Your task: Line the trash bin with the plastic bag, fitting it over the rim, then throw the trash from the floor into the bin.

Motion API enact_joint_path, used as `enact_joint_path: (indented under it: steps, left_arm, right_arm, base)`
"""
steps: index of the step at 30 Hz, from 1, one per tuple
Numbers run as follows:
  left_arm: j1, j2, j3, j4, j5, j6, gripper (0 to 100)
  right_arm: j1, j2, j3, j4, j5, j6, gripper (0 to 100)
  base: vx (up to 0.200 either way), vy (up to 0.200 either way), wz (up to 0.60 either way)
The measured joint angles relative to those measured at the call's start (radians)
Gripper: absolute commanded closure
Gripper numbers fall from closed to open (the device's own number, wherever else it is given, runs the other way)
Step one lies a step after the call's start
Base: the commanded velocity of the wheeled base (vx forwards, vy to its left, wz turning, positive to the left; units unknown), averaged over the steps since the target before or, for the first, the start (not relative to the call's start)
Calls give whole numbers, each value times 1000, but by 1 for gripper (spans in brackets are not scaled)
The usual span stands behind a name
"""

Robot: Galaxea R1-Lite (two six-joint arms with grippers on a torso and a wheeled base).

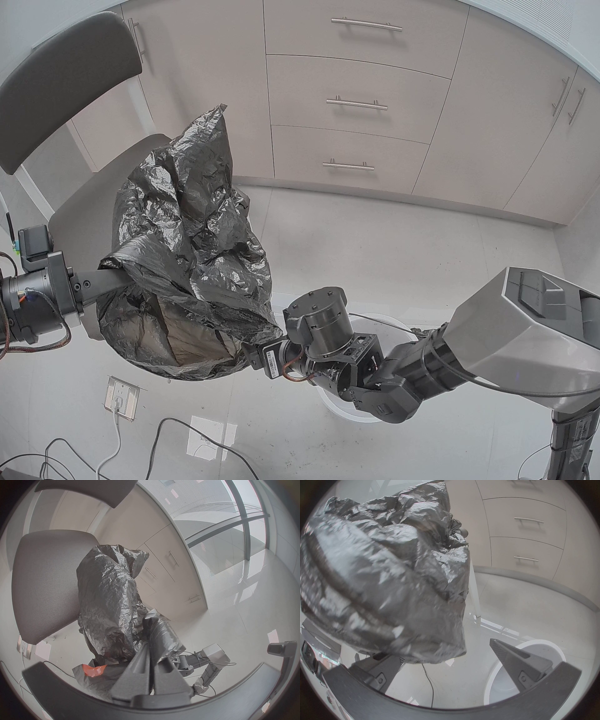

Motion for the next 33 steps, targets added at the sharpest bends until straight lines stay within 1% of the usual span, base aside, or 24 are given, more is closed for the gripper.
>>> enact_joint_path:
  steps: [6, 11, 12, 15, 19, 24, 29, 33]
  left_arm:
    - [0, 0, 1, 0, 0, 0, 100]
    - [0, 0, 1, 0, -1, 0, 100]
    - [0, 0, 1, 0, -1, 0, 100]
    - [0, 1, 1, 1, -1, 0, 100]
    - [0, 2, 1, 1, -2, 0, 100]
    - [0, 5, 4, 1, -3, 0, 100]
    - [-1, 8, 8, 2, -3, 0, 100]
    - [-2, 14, 11, 3, -3, -1, 100]
  right_arm:
    - [-11, 39, -75, 0, -18, -4, 0]
    - [-21, 72, -139, -1, -66, -2, 0]
    - [-24, 80, -153, -1, -77, -1, 100]
    - [-32, 98, -181, -12, -96, 0, 100]
    - [-34, 110, -198, -38, -97, -4, 100]
    - [-35, 103, -187, -39, -98, -6, 100]
    - [-39, 44, -123, -35, -96, -9, 100]
    - [-46, -51, -21, -32, -89, -12, 100]
  base:
    - [0, 0, 0]
    - [0, 0, 0]
    - [0, 0, 0]
    - [0, 0, 0]
    - [0, 0, 0]
    - [0, 0, 0]
    - [0, 0, 0]
    - [0, 0, 0]
